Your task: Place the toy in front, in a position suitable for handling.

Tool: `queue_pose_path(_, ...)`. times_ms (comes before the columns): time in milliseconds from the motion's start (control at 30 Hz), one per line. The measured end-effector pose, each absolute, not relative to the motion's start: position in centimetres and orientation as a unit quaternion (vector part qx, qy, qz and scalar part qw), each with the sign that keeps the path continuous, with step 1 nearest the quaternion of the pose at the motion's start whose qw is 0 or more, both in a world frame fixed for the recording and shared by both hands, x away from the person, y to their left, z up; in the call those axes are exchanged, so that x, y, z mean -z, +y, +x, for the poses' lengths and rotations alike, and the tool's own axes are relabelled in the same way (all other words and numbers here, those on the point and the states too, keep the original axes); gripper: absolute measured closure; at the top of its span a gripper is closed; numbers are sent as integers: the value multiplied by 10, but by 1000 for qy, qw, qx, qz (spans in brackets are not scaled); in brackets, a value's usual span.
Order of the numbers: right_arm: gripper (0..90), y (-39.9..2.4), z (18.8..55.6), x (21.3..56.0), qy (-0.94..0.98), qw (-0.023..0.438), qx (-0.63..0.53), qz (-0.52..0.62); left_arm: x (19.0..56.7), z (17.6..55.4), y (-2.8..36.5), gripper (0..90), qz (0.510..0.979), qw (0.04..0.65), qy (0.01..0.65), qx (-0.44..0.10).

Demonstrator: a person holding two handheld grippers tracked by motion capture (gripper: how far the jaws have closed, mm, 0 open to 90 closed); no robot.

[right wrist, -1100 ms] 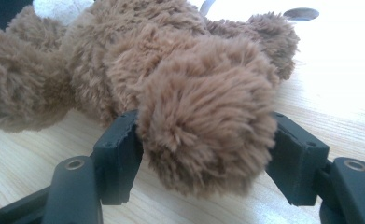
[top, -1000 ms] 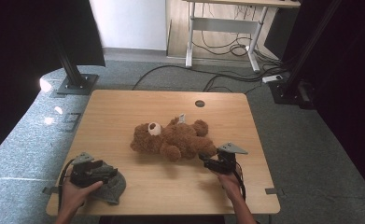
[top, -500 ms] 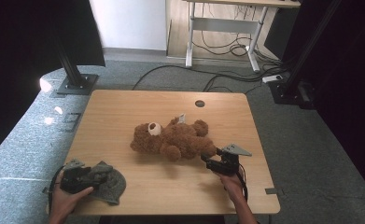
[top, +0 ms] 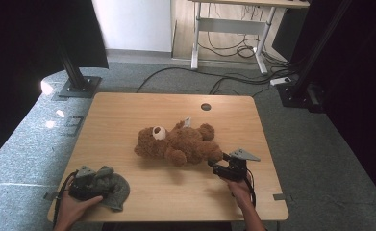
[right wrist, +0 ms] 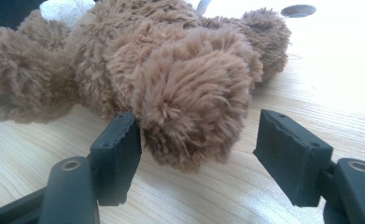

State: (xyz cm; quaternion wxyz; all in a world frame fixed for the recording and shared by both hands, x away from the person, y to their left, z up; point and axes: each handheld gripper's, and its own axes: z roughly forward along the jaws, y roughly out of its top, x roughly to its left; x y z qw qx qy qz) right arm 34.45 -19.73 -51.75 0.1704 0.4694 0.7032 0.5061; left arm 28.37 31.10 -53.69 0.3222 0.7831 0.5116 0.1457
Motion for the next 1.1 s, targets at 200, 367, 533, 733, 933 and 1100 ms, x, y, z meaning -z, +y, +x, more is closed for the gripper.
queue_pose_path(200,311,-196,345,518,705,170,-504,469,537,283,306,203,787,299,509,-177)
queue_pose_path(367,311,-196,345,518,706,172,-502,470,537,286,309,412,782,313,505,-192)
queue_pose_path(533,312,-199,344,517,701,174,-507,471,536,289,311,633,775,320,510,-194)
queue_pose_path(733,312,-201,344,517,700,176,-506,472,531,295,321,734,751,379,524,-136)
queue_pose_path(933,311,-203,344,517,697,176,-508,474,508,292,322,742,716,467,508,-100)
queue_pose_path(1100,311,-202,344,516,697,177,-510,473,493,290,317,742,712,503,482,-91)
